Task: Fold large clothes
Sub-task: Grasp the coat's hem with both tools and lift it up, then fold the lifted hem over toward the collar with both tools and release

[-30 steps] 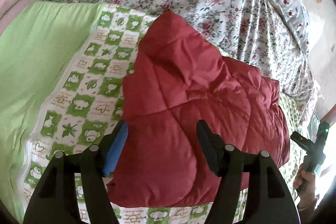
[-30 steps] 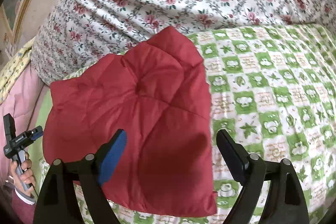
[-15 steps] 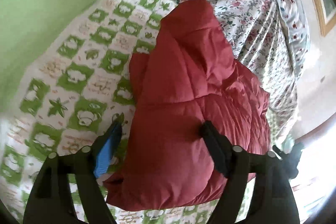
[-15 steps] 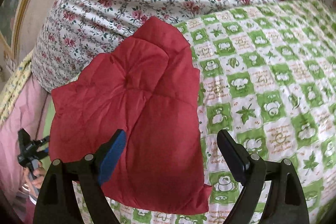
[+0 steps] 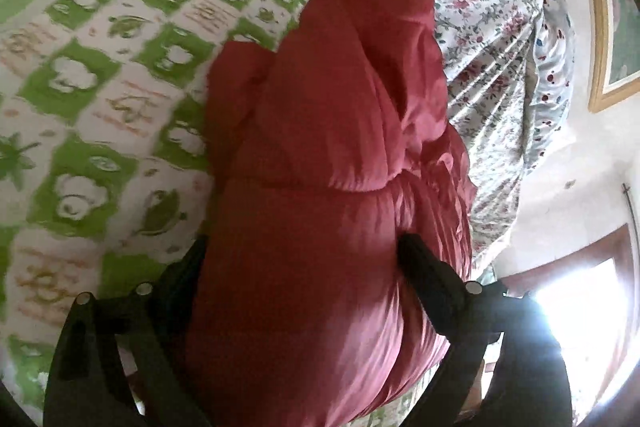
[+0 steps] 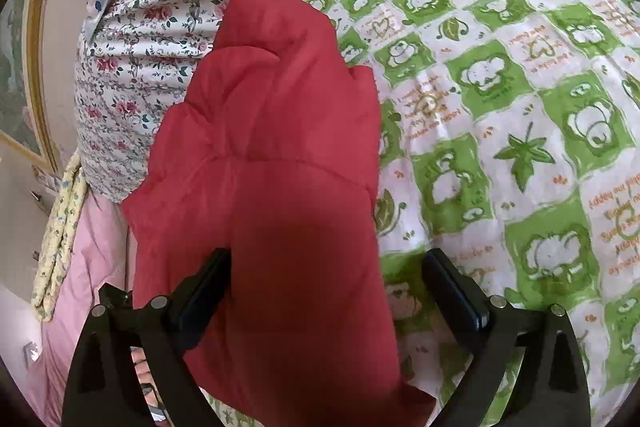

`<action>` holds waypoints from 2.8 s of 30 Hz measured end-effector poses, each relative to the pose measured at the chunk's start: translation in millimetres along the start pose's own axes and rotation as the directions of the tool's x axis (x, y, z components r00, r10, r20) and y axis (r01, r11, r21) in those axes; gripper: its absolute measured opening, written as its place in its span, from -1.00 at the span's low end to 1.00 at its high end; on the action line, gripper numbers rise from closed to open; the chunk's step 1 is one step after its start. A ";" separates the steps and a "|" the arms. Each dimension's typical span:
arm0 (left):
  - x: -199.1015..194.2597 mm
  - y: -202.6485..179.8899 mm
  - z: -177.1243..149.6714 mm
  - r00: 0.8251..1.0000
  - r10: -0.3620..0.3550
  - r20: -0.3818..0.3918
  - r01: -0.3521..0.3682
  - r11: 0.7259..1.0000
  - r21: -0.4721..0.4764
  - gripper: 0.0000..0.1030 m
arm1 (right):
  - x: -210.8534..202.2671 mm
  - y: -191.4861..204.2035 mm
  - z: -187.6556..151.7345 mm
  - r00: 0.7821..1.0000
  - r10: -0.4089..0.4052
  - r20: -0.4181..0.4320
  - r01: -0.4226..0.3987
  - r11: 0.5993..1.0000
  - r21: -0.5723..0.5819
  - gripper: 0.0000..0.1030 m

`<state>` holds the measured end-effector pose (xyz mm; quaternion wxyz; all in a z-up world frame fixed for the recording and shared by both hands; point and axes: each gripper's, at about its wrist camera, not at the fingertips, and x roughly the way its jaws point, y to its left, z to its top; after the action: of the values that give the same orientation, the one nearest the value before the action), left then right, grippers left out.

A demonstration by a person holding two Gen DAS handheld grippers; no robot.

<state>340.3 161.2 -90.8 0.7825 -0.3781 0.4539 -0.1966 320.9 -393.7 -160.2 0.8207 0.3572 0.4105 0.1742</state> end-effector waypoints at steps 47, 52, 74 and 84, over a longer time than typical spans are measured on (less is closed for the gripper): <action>-110.3 -3.0 -169.0 0.992 0.121 0.041 -0.126 0.985 0.122 0.12 | -115.5 7.7 -176.3 0.998 0.045 0.036 -0.045 0.999 0.010 0.12; -110.8 -17.1 -173.8 0.967 0.238 0.094 -0.251 0.954 0.164 0.46 | -117.9 12.7 -178.1 0.999 -0.008 0.052 0.008 1.000 -0.001 0.34; -147.6 -36.9 -196.9 0.908 0.359 0.216 -0.402 0.893 0.203 0.62 | -137.3 26.5 -186.2 0.987 -0.115 0.114 0.118 0.993 -0.022 0.49; -157.1 -50.9 -205.1 0.896 0.369 0.248 -0.425 0.875 0.233 0.62 | -167.4 32.3 -192.0 0.970 -0.146 0.192 0.155 0.988 -0.030 0.50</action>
<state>85.7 146.3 -25.3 0.8926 -0.1789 0.4102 -0.0551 67.0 -383.5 -123.0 0.8746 0.3218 0.3525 0.0857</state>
